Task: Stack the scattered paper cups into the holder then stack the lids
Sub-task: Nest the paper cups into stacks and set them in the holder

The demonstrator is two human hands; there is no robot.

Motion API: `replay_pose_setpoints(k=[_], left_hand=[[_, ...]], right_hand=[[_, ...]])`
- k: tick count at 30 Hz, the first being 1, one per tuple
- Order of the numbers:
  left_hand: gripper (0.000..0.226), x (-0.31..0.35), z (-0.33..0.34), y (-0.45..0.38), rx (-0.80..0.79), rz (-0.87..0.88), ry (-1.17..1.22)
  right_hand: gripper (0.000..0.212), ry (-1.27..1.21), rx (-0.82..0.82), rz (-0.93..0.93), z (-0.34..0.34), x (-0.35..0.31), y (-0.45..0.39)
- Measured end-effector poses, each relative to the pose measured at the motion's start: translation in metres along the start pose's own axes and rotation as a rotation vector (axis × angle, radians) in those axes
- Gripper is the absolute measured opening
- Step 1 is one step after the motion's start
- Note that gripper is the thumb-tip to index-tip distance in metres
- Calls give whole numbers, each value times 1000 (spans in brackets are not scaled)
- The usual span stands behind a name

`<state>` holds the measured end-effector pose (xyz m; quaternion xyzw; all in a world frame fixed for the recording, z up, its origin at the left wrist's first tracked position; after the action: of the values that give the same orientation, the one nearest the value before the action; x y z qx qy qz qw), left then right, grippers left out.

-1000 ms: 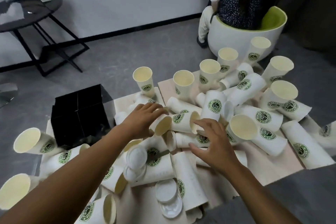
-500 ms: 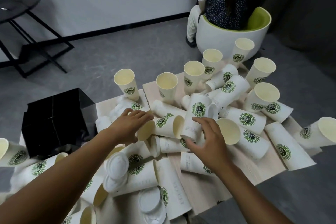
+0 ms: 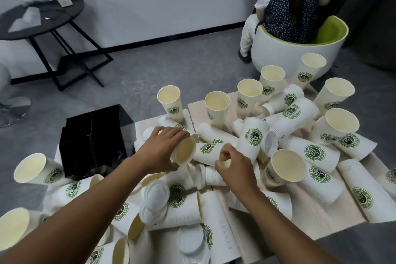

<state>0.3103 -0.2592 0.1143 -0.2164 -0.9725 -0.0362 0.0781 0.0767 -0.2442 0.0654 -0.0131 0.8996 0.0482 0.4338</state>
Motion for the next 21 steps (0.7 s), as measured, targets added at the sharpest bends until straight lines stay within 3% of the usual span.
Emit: replay_pose_setpoints(k=[4, 15, 18, 21], left_hand=[[88, -4, -12, 15, 34, -28, 31], [93, -12, -39, 43, 72, -94, 90], [91, -13, -49, 50, 95, -113, 110], [89, -17, -60, 58, 153, -135, 137]], right_hand=[[19, -28, 5, 72, 10, 1, -5], [15, -26, 10, 40, 25, -19, -15], [9, -29, 63, -55, 19, -33, -15], [14, 1, 122, -275, 6, -58, -12]])
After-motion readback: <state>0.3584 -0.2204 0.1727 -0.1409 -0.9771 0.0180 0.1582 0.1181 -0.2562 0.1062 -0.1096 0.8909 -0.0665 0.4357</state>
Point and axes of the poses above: each hand's wrist, its own y-axis away from the middle knuckle, its own z-axis out of the palm, x = y × z, the point moved 6 cm from there along -y, towards the middle knuckle
